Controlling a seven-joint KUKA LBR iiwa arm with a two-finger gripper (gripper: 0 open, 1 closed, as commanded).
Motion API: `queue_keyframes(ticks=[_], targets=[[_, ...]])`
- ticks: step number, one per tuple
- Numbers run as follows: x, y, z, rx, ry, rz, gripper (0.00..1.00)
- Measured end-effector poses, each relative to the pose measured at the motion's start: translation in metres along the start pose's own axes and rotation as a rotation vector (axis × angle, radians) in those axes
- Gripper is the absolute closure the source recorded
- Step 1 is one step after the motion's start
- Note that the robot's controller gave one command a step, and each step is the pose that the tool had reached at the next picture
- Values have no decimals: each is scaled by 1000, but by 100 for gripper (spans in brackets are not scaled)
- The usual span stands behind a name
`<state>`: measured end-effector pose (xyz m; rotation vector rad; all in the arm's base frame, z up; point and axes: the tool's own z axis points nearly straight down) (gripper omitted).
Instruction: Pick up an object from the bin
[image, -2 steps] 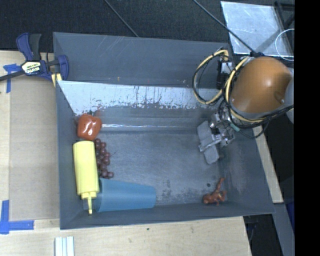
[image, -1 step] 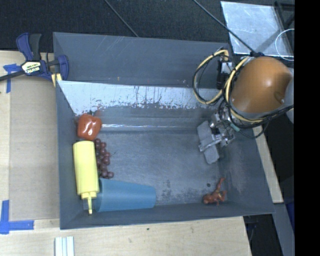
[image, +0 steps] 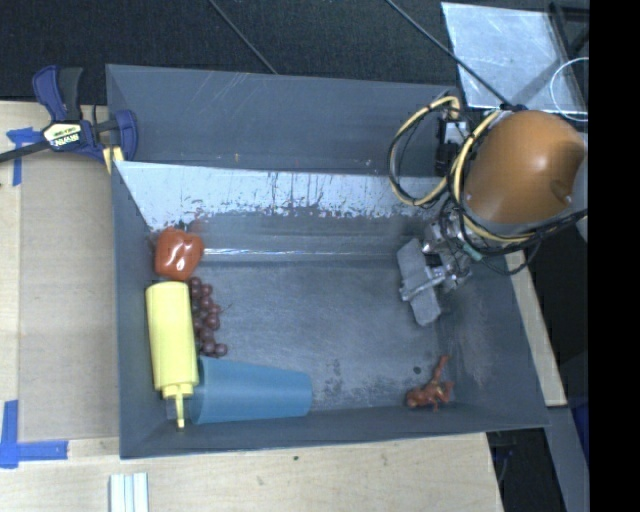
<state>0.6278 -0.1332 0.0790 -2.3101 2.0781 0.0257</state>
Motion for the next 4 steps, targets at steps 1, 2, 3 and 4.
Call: queue_keyframes(ticks=[1,2,3,4], targets=[[0,2,-23,-6,-1,3,100],[-1,-1,-59,1,1,4,100],[-1,-1,-79,0,1,4,100],[-2,-1,-101,1,1,4,100]])
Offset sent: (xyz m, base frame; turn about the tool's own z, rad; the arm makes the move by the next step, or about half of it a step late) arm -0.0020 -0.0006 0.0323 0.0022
